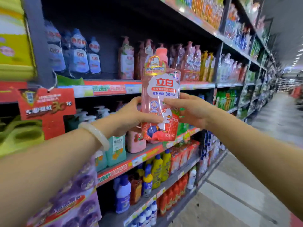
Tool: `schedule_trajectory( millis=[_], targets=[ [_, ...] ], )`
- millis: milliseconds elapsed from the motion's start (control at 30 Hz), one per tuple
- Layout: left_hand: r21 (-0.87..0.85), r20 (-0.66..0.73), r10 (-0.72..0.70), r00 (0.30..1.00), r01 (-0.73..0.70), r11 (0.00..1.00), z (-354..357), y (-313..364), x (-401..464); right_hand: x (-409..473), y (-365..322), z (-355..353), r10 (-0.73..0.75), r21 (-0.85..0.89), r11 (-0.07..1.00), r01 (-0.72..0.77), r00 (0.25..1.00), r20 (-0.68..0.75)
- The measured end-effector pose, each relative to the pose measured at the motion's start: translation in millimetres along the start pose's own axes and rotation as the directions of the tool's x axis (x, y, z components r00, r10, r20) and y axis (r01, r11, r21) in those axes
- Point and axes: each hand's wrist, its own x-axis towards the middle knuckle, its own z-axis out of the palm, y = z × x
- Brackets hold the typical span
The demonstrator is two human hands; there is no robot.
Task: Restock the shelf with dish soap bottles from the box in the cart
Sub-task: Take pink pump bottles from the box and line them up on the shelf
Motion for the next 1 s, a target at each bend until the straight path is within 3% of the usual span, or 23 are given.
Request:
schedule_trajectory(
  millis=[300, 600, 800, 1000],
  targets=[
    [0.093, 0.002, 0.087, 0.996, -0.086, 0.992, -1, 30, 163, 121, -28, -94, -0.14, -0.021, 0.99, 0.139, 0.99, -0.029],
    [0.286, -0.157, 0.238, 0.959, -0.186, 0.94, 24, 81, 311, 251, -67, -210, -0.305, -0.128, 0.941, 0.314, 0.949, 0.084],
    [0.368, -0.312, 0.234, 0.921, -0.11, 0.923, 30, 97, 399, 344, -90, -268, -0.329, -0.144, 0.919, 0.366, 0.916, 0.229],
    [0.348, -0.473, 0.167, 0.865, 0.01, 0.937, 24, 79, 451, 425, -69, -282, -0.326, -0.056, 0.93, 0.362, 0.888, 0.324]
  ],
)
